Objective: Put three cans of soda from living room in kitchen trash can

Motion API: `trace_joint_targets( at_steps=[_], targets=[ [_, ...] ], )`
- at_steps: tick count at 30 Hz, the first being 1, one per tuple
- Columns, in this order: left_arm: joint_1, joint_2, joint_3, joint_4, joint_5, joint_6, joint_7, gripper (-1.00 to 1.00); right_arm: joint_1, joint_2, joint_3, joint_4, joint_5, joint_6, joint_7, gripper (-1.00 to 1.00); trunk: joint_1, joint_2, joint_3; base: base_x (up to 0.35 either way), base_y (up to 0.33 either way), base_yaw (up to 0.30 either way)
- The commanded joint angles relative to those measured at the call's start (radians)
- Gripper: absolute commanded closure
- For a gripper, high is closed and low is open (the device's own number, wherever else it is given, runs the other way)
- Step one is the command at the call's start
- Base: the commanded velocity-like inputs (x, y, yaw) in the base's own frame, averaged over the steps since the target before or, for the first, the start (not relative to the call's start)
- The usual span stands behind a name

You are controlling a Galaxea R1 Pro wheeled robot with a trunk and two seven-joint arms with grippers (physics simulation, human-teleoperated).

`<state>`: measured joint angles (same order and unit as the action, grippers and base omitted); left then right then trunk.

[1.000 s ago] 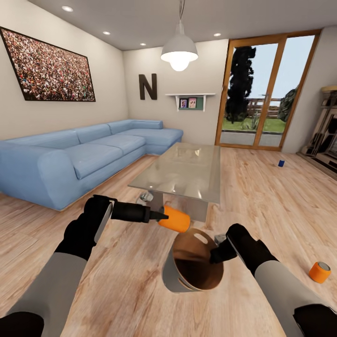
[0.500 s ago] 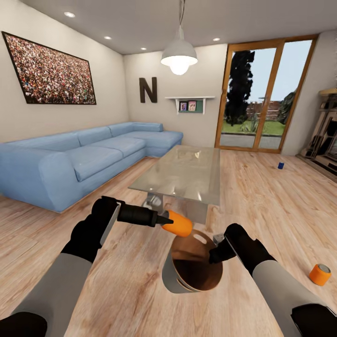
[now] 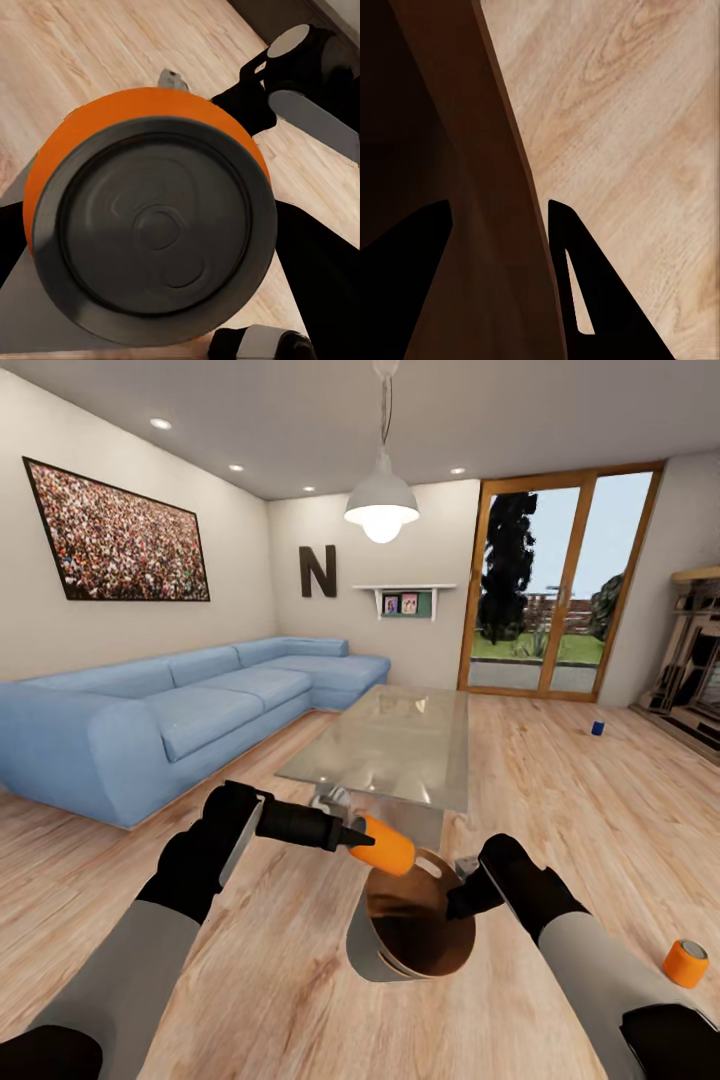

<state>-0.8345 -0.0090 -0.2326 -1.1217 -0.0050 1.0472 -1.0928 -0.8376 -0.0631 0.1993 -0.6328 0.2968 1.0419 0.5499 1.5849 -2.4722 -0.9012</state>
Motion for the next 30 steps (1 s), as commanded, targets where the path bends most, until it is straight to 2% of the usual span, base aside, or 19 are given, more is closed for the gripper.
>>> trace_joint_targets(
  at_steps=[1, 6, 11, 14, 16, 17, 19, 21, 24, 30],
  targets=[
    [0.0, -0.004, -0.02, 0.006, -0.001, 0.0, 0.004, 1.0, -0.003, 0.0, -0.001, 0.008, -0.024, 0.005, 0.004, 1.0, -0.004, 0.007, 0.003, 0.0, 0.0, 0.0],
    [0.0, -0.014, -0.069, 0.023, -0.001, 0.0, 0.037, 1.0, -0.007, 0.0, -0.001, 0.031, -0.024, 0.005, -0.028, 1.0, -0.023, 0.042, 0.019, 0.0, 0.0, 0.0],
    [0.0, -0.026, -0.08, 0.035, -0.001, 0.0, 0.069, 1.0, -0.007, 0.004, -0.001, 0.04, -0.025, 0.005, -0.067, 1.0, -0.035, 0.063, 0.028, 0.0, 0.0, 0.0],
    [0.0, -0.033, -0.093, 0.066, 0.0, 0.0, 0.131, 1.0, -0.008, 0.017, -0.001, 0.061, -0.025, 0.005, -0.081, 1.0, -0.035, 0.063, 0.028, 0.0, 0.0, 0.0],
    [0.0, -0.037, -0.096, 0.071, 0.0, 0.0, 0.148, 1.0, -0.008, 0.019, -0.001, 0.064, -0.025, 0.005, -0.084, 1.0, -0.035, 0.063, 0.028, 0.0, 0.0, 0.0],
    [0.001, -0.048, -0.108, 0.077, 0.0, 0.0, 0.182, 1.0, -0.008, 0.023, -0.001, 0.066, -0.025, 0.005, -0.093, 1.0, -0.035, 0.063, 0.028, 0.0, 0.0, 0.0],
    [0.002, -0.053, -0.119, 0.08, 0.001, 0.0, 0.205, 1.0, -0.008, 0.028, -0.001, 0.068, -0.025, 0.005, -0.103, 1.0, -0.035, 0.063, 0.028, 0.0, 0.0, 0.0],
    [0.003, -0.063, -0.133, 0.085, 0.001, 0.0, 0.235, 1.0, -0.008, 0.04, -0.001, 0.078, -0.025, 0.005, -0.14, 1.0, -0.035, 0.063, 0.028, 0.0, 0.0, 0.0],
    [0.003, -0.071, -0.153, 0.101, 0.001, 0.0, 0.25, 1.0, -0.008, 0.056, -0.001, 0.092, -0.026, 0.005, -0.172, 1.0, -0.035, 0.063, 0.028, 0.0, 0.0, 0.0],
    [0.003, -0.077, -0.206, 0.115, 0.002, 0.0, 0.256, 1.0, -0.008, 0.064, -0.001, 0.099, -0.027, 0.005, -0.186, 1.0, -0.035, 0.063, 0.028, 0.0, 0.0, 0.0]
  ],
)
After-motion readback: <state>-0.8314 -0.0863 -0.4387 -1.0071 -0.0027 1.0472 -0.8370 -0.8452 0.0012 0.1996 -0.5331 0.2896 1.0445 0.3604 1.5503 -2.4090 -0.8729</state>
